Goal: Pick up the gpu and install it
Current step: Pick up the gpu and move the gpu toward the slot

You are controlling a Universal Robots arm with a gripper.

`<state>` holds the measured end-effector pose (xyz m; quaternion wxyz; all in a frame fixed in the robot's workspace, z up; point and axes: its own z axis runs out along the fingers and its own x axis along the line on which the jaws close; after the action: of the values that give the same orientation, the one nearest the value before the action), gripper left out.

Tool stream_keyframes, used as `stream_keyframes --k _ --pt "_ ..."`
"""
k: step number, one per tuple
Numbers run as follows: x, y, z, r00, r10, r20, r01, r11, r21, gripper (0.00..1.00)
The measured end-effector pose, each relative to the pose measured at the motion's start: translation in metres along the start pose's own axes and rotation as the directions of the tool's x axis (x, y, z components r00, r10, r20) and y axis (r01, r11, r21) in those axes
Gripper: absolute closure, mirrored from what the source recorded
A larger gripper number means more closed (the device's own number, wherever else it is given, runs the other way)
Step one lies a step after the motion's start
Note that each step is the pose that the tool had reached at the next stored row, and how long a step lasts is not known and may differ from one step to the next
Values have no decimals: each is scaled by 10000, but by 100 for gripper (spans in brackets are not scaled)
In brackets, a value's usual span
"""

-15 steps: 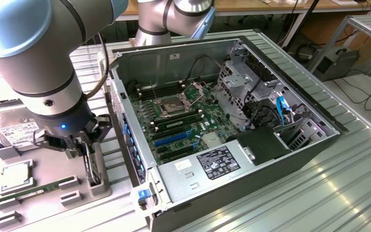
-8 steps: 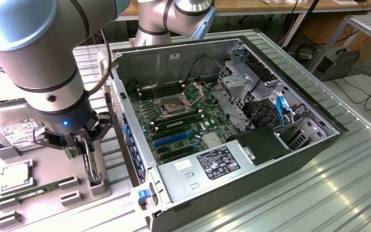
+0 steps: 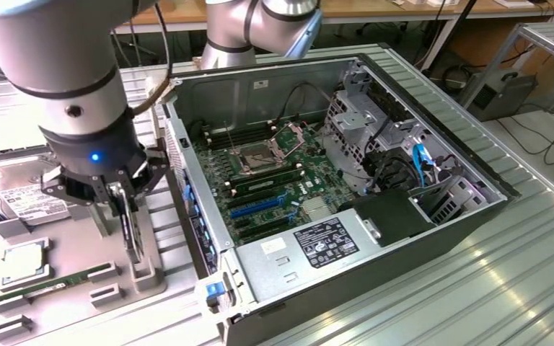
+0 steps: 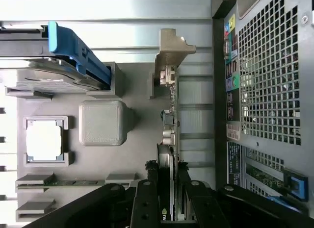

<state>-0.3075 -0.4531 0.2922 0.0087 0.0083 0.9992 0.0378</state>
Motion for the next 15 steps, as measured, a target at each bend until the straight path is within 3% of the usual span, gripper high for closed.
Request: stream_keyframes --k 6,15 --pt "-67 10 -355 10000 4 -63 -4 10000 1 74" --pt "-175 -8 -823 10000 6 -85 -6 10000 0 74"
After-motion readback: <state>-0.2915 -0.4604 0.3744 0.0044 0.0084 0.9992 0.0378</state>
